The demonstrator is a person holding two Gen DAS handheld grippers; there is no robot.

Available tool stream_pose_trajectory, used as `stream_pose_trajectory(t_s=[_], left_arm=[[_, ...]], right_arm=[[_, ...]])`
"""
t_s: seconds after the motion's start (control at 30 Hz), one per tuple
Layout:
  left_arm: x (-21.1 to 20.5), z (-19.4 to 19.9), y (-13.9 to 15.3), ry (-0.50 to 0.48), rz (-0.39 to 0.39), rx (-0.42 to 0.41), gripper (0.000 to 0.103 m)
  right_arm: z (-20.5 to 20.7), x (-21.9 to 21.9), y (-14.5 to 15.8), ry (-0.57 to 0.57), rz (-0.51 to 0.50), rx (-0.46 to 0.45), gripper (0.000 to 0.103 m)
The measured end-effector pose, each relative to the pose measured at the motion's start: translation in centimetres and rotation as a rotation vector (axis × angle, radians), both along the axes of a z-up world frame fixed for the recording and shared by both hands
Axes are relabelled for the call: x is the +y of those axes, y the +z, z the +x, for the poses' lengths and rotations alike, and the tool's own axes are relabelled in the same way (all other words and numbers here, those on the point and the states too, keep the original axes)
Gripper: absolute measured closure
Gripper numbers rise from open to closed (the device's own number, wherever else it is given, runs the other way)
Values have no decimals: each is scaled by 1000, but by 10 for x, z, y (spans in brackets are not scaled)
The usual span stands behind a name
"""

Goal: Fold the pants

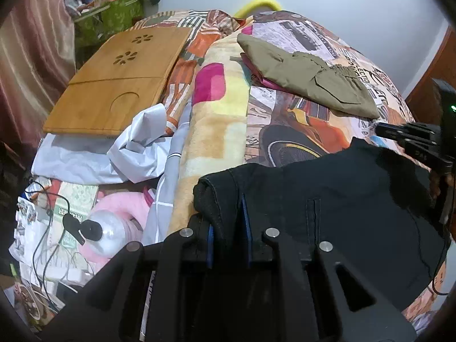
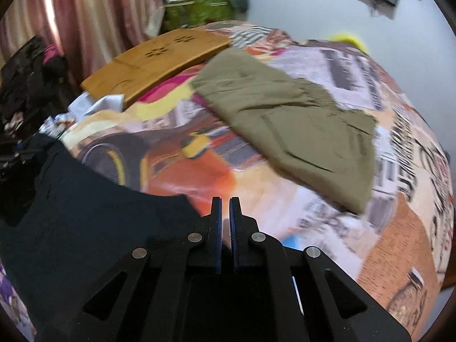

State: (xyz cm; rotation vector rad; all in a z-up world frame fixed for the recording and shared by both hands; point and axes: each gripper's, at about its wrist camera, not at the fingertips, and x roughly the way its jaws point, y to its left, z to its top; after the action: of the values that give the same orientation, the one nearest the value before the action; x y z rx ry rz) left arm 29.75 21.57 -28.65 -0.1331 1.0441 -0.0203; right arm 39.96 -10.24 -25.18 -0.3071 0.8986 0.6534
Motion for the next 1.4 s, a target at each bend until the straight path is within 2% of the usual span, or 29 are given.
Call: stream_pose_trajectory(t_s=[0.1, 0.27, 0.33, 0.4, 0.57, 0.63, 0.8, 0.97, 1.17, 1.27, 1.37, 1.4], left_arm=[[-1, -3, 6, 10, 1, -1, 82], [-9, -11, 26, 31, 52, -29, 79], [-14, -15, 38, 33, 55, -47, 78], [-22, -18, 48, 30, 63, -63, 75], [-59, -24, 75, -22, 68, -132, 62], [-78, -21, 79, -48, 68, -147, 60], [-117, -4, 63, -77, 62, -111, 59], [-128, 15, 34, -43, 128, -46, 59], [-104, 27, 4, 52, 168, 32, 59], [-100, 29, -7, 54, 160, 50, 59], [-109, 28, -11, 36, 211, 43, 59], [-110, 27, -13, 34, 217, 43, 59]], right_arm=[[-10, -31, 15, -41, -11, -42, 98], [-39, -96, 43, -115, -23, -90, 95], [-50, -121, 52, -157, -10, -97, 91], [-62, -156, 61, -221, 14, -100, 79], [-88, -230, 72, -368, 50, -112, 76], [-95, -252, 70, -414, 46, -116, 75], [-104, -318, 48, -543, 20, -84, 69], [-97, -366, 14, -621, 20, -6, 69], [-78, -385, -26, -644, 43, 78, 69], [-69, -386, -43, -642, 53, 113, 69], [-61, -386, -56, -645, 34, 124, 68], [-62, -387, -58, -652, 41, 122, 65]])
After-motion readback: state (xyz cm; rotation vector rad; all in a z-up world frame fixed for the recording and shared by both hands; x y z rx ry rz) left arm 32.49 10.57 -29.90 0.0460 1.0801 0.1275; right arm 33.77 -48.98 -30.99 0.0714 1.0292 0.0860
